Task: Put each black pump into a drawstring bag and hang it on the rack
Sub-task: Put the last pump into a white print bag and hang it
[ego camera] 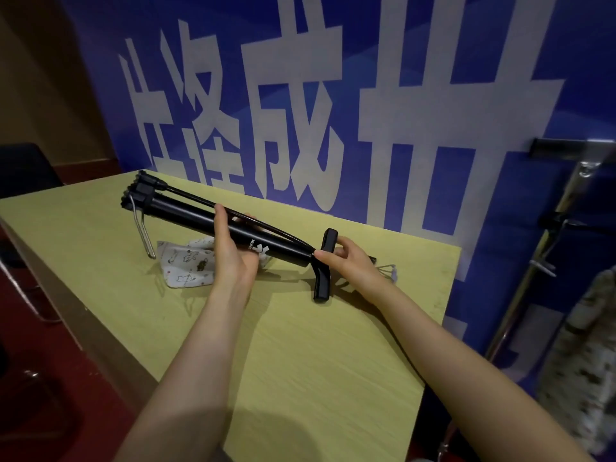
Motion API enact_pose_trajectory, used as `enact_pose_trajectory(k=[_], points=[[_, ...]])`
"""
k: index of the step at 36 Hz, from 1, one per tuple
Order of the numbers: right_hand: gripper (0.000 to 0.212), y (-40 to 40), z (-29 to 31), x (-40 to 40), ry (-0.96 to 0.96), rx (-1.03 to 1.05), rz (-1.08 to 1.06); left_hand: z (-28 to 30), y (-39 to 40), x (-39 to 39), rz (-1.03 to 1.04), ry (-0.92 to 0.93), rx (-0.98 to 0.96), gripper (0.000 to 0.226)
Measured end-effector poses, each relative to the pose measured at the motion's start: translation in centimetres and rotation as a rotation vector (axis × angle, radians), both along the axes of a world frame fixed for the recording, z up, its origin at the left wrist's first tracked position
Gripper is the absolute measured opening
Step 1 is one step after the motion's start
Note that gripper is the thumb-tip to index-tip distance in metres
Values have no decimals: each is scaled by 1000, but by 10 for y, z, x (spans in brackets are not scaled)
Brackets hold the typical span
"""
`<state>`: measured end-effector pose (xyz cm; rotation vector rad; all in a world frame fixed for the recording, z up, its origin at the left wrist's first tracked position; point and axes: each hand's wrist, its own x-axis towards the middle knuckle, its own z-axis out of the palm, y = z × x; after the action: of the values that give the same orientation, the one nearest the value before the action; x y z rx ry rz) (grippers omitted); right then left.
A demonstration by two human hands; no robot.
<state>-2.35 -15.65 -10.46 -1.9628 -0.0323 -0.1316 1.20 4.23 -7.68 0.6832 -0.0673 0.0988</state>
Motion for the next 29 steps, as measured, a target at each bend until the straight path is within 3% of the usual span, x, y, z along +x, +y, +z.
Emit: enact_pose_trajectory(k=[2,5,8,11,14,16,20,24,29], points=[[78,3,-5,-1,-99,-69,-76,1,-3,0,-5,8,37,56],[67,2,-8,-3,-301,-352,-210,-1,-6,6,-26,87,75,59],[46,2,-8,-4,-463,-555,-170,-6,-11,7,-67,54,185,79],[36,4,-10,-2,-423,-547,-89,-10,-17,4,-113,20,184,81],[31,1,-10,0,-416,-444,-97,-6,-18,3,-100,18,88,68],[31,-2,-10,0,-398,-485,-104,-6,-17,3,-94,32,14,64],[31,-2,-9,-1,-386,-506,-154,-8,-22,-1,-66,25,52,64],[32,-2,-5,-8,-463,-668,-170,-8,-25,1,-63,23,36,65],[59,13,3,-20,-477,-710,-85,-13,-33,-5,-104,23,396,70]])
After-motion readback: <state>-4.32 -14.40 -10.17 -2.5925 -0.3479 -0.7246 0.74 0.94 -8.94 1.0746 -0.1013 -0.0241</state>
